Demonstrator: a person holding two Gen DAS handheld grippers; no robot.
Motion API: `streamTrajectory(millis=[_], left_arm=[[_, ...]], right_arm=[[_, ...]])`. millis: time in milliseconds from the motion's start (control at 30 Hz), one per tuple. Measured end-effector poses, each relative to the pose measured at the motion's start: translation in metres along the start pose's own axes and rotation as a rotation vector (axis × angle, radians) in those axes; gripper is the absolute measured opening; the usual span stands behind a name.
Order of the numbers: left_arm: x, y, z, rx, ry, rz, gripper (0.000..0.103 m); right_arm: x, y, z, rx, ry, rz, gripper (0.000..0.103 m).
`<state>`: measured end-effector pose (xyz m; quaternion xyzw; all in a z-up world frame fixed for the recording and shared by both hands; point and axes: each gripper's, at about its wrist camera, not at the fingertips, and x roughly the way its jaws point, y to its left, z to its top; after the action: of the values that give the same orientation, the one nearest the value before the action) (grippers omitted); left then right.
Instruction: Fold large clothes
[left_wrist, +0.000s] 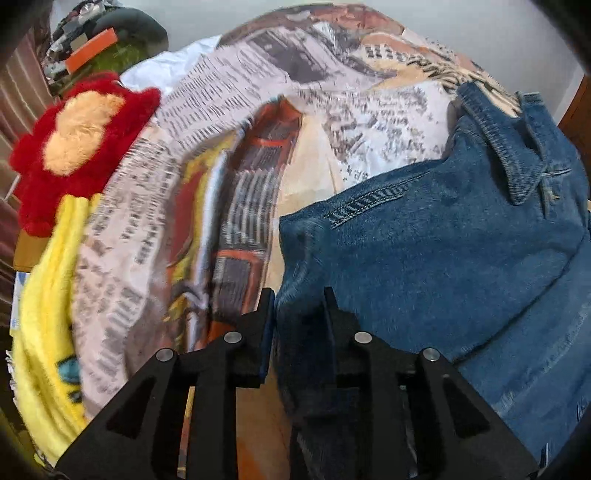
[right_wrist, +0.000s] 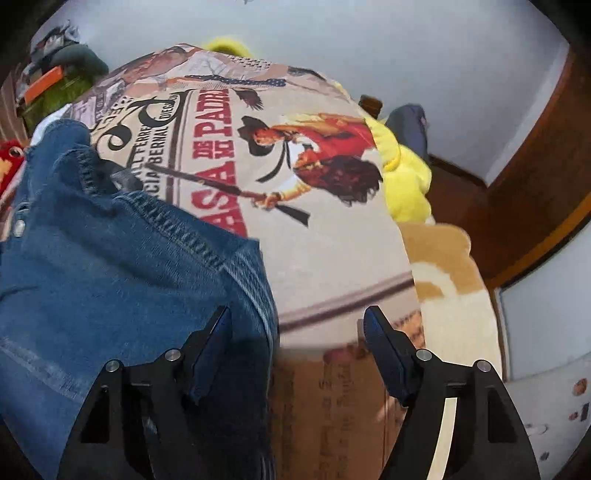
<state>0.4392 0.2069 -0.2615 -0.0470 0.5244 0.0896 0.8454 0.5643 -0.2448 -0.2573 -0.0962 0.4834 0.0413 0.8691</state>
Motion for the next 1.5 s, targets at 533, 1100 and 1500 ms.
streamTrajectory(millis=[533, 1100, 1500], left_arm=[[-0.159, 0.003, -0.049, 0.035, -0.214, -0.026, 0.067], [-0.172, 0.01, -0.19, -0.031, -0.071, -0.1, 0.088], [-0.15, 0.025, -0.277, -0.212, 0.11, -0.268, 0.088]], right_arm=[[-0.172, -0.002, -0.057, 0.006, -0.14, 0.17, 0.075], [-0.217, 0.002, -0.211, 0.069, -0.044, 0.254, 0.084], [-0.209, 0.006, -0.283, 0.173, 0.055, 0.341, 0.081]])
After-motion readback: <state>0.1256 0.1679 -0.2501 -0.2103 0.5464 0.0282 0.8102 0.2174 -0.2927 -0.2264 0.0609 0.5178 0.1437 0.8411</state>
